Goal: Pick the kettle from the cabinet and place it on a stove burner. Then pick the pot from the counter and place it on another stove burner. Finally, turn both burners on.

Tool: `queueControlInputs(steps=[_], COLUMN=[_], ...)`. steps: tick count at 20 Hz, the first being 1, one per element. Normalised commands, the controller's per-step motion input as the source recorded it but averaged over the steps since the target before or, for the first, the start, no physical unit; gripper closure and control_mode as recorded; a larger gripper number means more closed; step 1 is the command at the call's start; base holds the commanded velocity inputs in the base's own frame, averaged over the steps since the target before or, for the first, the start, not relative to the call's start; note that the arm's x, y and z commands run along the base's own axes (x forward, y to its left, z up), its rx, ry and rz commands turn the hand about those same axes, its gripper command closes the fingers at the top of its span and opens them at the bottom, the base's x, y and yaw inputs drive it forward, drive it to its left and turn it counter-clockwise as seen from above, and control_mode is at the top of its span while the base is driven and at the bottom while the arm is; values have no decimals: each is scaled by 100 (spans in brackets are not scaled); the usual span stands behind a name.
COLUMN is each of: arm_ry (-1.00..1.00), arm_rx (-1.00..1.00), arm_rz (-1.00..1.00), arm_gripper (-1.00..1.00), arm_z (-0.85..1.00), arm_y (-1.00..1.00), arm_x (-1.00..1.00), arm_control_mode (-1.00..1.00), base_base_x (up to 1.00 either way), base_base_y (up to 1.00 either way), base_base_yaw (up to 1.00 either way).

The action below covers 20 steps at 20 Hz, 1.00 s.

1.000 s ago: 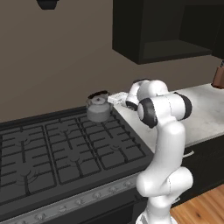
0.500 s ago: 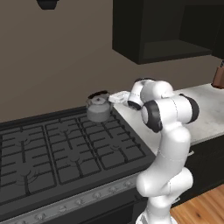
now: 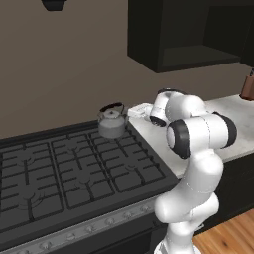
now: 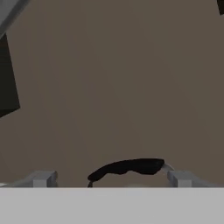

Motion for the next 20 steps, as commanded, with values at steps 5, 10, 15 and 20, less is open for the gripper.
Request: queueControlInputs(steps=[5,10,15,20], arm_ry=[0,0,0,0], arm_rx=[-6,-8,-11,-13], arm_rz=[0,0,0,0], arm_gripper=[-100,-100,-100,-100], arm_z=[22,17,17,13], arm_y=[-13,-17,-21,-23], arm_x=[-32,-40,-33,-28], arm_control_mode=[-100,-100,-100,-100], base_base_x=[0,0,0,0], base_base_y=[0,0,0,0], base_base_yaw=[0,0,0,0])
